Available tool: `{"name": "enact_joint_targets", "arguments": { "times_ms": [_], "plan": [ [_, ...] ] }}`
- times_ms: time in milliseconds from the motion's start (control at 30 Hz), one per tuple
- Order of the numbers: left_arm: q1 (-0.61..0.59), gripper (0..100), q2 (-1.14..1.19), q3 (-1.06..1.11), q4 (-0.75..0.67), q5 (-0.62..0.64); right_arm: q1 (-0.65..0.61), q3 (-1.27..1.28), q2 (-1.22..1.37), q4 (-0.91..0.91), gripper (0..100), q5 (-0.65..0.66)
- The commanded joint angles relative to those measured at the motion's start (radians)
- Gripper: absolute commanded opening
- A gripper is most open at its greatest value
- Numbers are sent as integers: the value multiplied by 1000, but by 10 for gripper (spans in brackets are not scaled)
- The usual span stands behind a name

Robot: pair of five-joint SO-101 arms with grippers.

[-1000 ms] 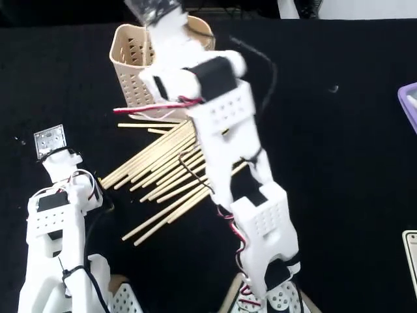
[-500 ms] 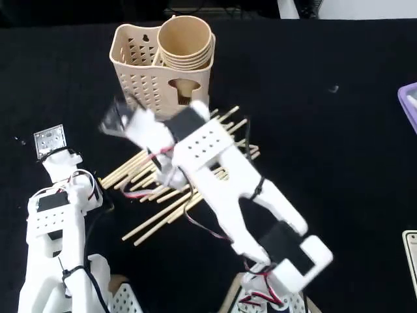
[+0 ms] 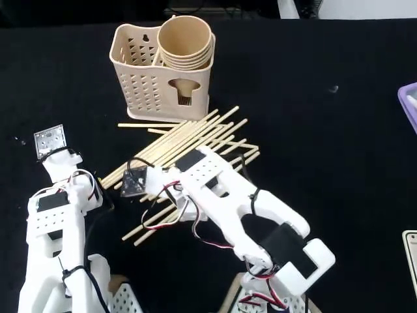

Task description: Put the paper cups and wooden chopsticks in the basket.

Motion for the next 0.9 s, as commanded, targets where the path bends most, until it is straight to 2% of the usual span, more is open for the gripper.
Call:
{"name": "enact_joint_targets", "arguments": {
  "times_ms": [0, 233, 300, 400, 433, 467, 567, 867],
  "plan": [
    [-7, 170, -25, -10, -15, 6, 17, 8, -56, -31, 261, 57],
    [-7, 170, -25, -10, -15, 6, 37, 10, 50, -51, 253, 64],
    [-7, 170, -25, -10, -15, 6, 41, -1, 85, -37, 191, 60],
    [-4, 170, -25, -10, -15, 6, 61, -27, 105, -35, 23, 46],
    [-4, 170, -25, -10, -15, 6, 71, -35, 104, -35, 7, 20],
    [-4, 170, -25, -10, -15, 6, 83, -51, 97, -34, 32, -11],
    [-4, 170, -25, -10, -15, 6, 117, -99, 65, -2, 8, -57],
    [-4, 170, -25, -12, -15, 6, 158, -104, -50, 40, 11, -61]
  ]
}}
